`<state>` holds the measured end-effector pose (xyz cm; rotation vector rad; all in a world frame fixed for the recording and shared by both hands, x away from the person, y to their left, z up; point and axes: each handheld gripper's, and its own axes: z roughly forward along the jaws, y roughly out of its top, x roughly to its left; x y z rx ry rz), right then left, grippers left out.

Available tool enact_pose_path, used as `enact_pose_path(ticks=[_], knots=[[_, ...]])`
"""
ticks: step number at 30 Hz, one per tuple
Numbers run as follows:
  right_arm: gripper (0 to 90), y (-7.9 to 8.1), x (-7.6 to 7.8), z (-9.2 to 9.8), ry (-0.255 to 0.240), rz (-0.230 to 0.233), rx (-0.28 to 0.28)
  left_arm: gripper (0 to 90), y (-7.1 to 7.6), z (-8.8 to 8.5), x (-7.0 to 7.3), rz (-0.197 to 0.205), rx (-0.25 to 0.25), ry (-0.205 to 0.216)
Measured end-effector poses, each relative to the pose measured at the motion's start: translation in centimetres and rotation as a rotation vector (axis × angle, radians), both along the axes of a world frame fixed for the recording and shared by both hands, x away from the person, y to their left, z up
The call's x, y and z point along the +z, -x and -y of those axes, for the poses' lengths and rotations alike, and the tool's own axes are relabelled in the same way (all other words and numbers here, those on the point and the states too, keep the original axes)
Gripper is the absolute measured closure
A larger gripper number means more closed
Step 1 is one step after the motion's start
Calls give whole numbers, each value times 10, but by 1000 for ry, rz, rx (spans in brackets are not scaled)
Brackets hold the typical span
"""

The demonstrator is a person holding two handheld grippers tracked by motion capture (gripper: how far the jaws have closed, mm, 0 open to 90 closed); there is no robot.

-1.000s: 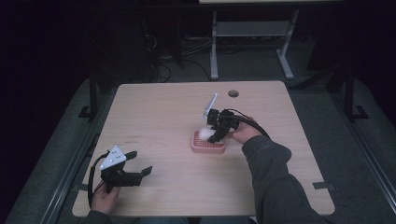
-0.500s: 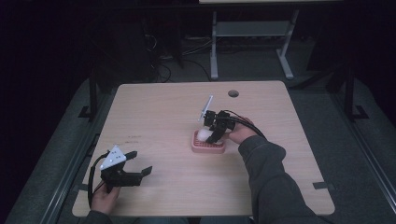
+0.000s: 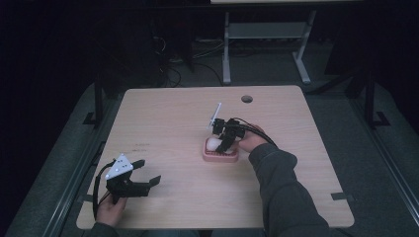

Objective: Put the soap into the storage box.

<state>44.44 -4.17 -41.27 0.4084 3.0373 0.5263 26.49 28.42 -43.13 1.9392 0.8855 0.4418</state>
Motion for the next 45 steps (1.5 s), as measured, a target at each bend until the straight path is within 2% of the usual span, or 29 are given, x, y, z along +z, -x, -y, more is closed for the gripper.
enact_pose_path(ticks=[14, 26, 30, 33, 45], knots=[[483, -2, -8, -3, 24, -11, -2, 145, 0, 0, 0, -3, -2, 1], [470, -1, -8, -2, 17, -27, -7, 144, 0, 1, 0, -4, -2, 5], [457, 0, -6, -1, 6, -19, -12, 145, 0, 1, 0, -6, -4, 2], [443, 1, -6, 3, -25, -20, -22, 145, 0, 1, 0, -5, -7, -1], [440, 3, -4, 7, -42, -21, -39, 144, 0, 2, 0, -5, -5, 3]])
